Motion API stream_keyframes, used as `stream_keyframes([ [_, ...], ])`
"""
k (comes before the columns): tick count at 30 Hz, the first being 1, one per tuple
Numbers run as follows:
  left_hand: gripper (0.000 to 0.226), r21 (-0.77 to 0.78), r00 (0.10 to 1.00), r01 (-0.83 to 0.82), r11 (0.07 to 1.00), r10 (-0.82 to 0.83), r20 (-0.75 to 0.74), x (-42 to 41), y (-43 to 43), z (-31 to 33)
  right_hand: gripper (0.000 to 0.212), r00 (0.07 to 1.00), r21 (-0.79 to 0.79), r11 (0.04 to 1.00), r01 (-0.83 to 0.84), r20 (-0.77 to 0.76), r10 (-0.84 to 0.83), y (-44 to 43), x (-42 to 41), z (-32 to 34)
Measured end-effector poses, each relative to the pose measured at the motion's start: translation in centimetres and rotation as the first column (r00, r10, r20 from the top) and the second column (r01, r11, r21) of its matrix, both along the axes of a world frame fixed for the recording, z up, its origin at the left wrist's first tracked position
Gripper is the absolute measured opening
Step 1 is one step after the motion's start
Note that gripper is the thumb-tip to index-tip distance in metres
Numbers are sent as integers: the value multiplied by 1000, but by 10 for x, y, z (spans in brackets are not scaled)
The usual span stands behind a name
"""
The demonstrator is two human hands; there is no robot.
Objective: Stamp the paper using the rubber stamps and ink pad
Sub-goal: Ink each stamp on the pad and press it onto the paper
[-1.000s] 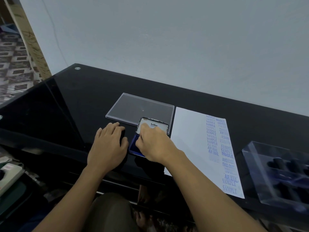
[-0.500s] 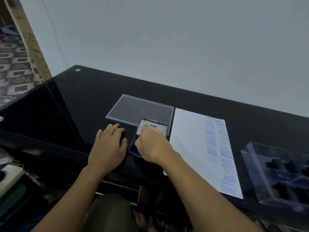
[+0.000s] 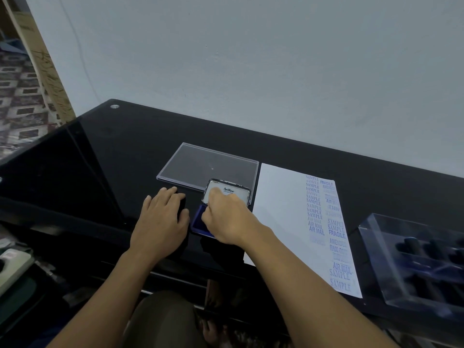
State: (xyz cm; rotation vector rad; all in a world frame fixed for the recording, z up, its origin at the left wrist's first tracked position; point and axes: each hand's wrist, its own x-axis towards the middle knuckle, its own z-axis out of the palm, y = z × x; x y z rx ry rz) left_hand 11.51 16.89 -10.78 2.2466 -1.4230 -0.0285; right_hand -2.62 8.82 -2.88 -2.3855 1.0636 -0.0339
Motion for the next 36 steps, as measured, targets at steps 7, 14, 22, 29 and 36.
stream_keyframes([
  [7, 40, 14, 1000, -1, 1000, 1, -7, 0, 0, 3, 12, 1000, -28, 1000, 0, 17, 1, 1, 0, -4],
  [14, 40, 14, 998, -22, 1000, 22, -57, 1, -4, 9, 13, 1000, -19, 1000, 5, 26, -4, 2, -3, -4],
  [22, 34, -128, 969, -53, 990, 20, -246, -15, -10, 35, 19, 983, 85, 992, 92, 152, -104, -6, -38, 20],
  [29, 35, -209, 956, 119, 971, -169, -240, -54, -27, 70, 17, 980, 19, 983, 184, 75, -185, -40, -113, 39],
  [36, 31, -275, 920, 296, 915, -350, -175, -107, -51, 75, 30, 945, -73, 943, 324, 81, -318, -57, -178, 53],
])
